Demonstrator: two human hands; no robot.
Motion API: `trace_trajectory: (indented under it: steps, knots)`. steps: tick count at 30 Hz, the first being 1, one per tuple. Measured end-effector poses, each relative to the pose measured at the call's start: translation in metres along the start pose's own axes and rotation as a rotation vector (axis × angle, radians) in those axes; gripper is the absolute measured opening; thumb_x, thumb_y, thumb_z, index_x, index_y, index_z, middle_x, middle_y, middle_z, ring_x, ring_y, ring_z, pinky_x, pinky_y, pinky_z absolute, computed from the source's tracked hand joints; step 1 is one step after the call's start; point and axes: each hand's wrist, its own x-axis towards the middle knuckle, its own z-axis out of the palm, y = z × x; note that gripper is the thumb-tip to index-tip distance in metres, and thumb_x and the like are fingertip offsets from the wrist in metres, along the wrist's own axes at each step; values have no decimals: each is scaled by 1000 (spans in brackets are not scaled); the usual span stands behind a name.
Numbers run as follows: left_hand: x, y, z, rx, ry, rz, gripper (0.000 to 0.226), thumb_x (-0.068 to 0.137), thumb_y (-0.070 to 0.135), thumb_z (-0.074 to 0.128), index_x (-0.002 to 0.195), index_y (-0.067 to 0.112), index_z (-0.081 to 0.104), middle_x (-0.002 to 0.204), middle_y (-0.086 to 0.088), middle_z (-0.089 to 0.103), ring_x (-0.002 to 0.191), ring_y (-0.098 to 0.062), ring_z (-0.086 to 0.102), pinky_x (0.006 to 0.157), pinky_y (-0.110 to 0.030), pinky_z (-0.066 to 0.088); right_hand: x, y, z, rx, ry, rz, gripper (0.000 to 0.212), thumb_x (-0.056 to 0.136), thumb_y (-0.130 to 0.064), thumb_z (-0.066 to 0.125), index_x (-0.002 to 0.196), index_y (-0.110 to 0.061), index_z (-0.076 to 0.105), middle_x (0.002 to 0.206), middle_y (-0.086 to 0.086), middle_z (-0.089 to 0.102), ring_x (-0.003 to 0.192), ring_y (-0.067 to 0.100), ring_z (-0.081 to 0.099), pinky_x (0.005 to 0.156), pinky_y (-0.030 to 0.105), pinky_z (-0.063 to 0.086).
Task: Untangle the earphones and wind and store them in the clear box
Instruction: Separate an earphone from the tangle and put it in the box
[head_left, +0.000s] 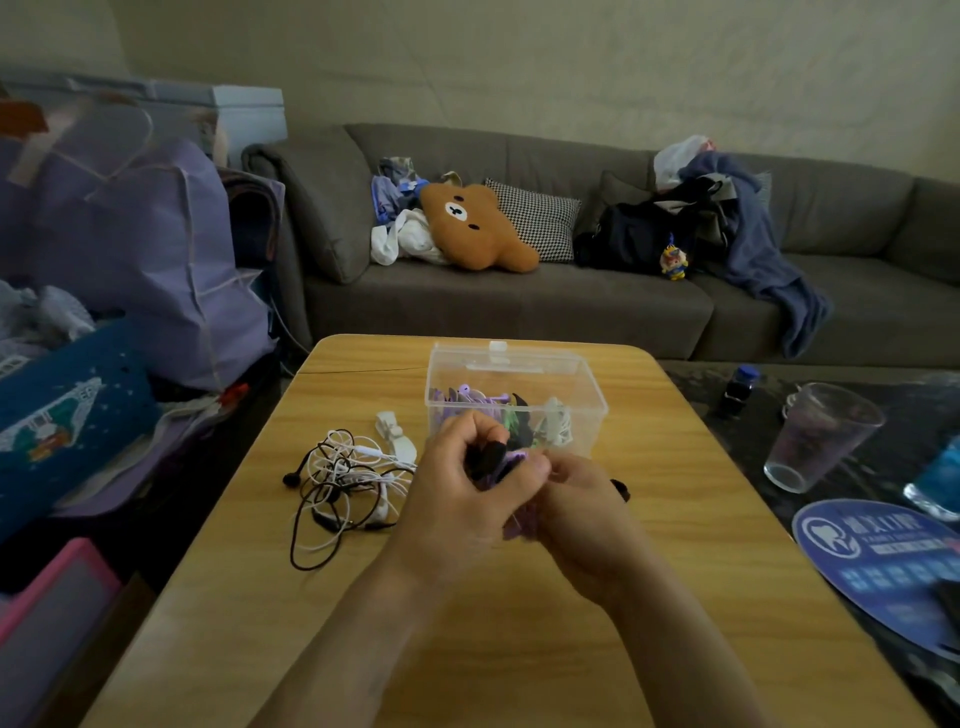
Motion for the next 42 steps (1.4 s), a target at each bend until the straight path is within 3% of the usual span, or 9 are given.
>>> trace_trajectory:
  steps: [4, 7, 12, 16, 21, 28, 31, 34, 42]
  knots:
    - [5, -5, -8, 318, 63, 106, 27, 80, 31, 77, 99, 33, 57, 111, 0, 53, 99, -5, 55, 79, -11, 47, 1, -3, -7, -276, 302, -175, 9, 85, -8, 76, 83, -11, 68, 65, 3, 71, 51, 12, 62, 60, 38, 58]
    - [4, -14, -10, 508, -70, 79, 40, 92, 22, 68, 125, 34, 48, 122, 11, 38, 101, 1, 53, 81, -6, 45, 0, 2, -7, -637, 422, -338, 15, 79, -11, 80, 82, -22, 71, 70, -7, 70, 64, 5, 67, 60, 27, 60]
    - [-4, -28, 2, 574, -229, -35, 40, 102, 20, 44, 139, 29, 31, 135, 1, 38, 108, -15, 56, 93, -40, 49, 3, 14, 4, -888, 476, -517, 14, 76, -10, 79, 86, -19, 75, 69, -10, 69, 62, 4, 64, 58, 21, 53]
    - [-5, -26, 6, 546, -206, -37, 45, 103, 19, 42, 143, 31, 24, 141, 2, 38, 113, -16, 56, 96, -38, 49, 5, 17, 8, -885, 530, -589, 17, 75, -4, 78, 85, -16, 73, 73, -8, 70, 62, 5, 62, 57, 19, 51]
    - [-4, -25, 4, 515, -147, -9, 29, 101, 19, 42, 122, 34, 28, 125, 1, 45, 94, -16, 60, 82, -48, 52, 6, 19, 12, -825, 558, -687, 19, 72, 0, 78, 85, -12, 72, 83, -1, 71, 69, 15, 66, 61, 41, 58]
    - [-2, -20, 1, 567, -97, -83, 28, 104, 23, 40, 128, 37, 35, 127, 3, 36, 98, -22, 61, 87, -48, 51, 6, 22, 14, -876, 547, -744, 17, 70, -3, 82, 82, -11, 74, 85, -1, 68, 69, 17, 68, 57, 40, 57]
    - [-2, -21, -1, 570, -65, -115, 26, 103, 24, 42, 127, 34, 38, 128, 2, 36, 95, -20, 59, 84, -40, 51, 4, 21, 16, -908, 536, -783, 18, 68, -2, 84, 80, -12, 74, 80, -1, 69, 66, 15, 66, 54, 38, 56]
    - [-1, -22, -4, 568, -69, -133, 30, 102, 17, 43, 130, 28, 37, 129, 1, 35, 89, -7, 49, 77, -20, 41, 3, 21, 16, -906, 515, -818, 17, 67, -4, 84, 78, -12, 74, 76, -2, 70, 64, 14, 66, 54, 38, 56]
    - [1, -22, -13, 568, -120, -150, 39, 99, 6, 44, 133, 22, 38, 131, -4, 37, 99, -11, 48, 85, -22, 37, -2, 17, 14, -853, 443, -862, 17, 67, -4, 84, 78, -14, 76, 69, -6, 72, 60, 7, 66, 53, 33, 57]
